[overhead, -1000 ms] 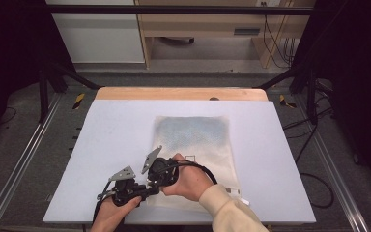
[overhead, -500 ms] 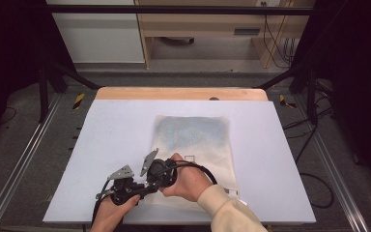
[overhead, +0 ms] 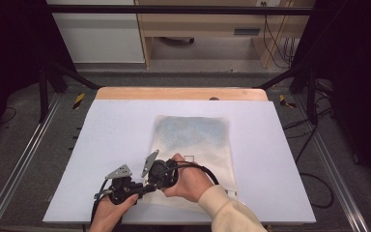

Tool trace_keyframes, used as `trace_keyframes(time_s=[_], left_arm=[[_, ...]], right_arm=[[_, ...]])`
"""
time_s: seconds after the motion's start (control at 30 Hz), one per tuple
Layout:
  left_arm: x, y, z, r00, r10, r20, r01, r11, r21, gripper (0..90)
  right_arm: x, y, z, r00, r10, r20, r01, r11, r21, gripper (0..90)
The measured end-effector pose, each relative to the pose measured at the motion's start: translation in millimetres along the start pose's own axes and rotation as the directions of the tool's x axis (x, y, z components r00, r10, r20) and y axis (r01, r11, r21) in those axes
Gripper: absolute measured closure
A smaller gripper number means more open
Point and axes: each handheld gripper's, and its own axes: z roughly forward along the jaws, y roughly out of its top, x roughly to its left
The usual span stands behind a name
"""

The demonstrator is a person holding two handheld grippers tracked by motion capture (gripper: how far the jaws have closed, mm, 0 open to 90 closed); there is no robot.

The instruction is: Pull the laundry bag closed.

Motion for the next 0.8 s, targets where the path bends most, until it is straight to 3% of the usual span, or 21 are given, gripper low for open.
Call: trace_keyframes(time_s=[0.8], left_arm=[[-6.1,-0.8,3.1,0.9991,0.039,-0.014,-0.039,0.9991,0.018,84.1]], right_arm=[[-0.4,-9.5,-3.9,0.9997,0.011,-0.022,-0.012,1.0,-0.022,82.3]])
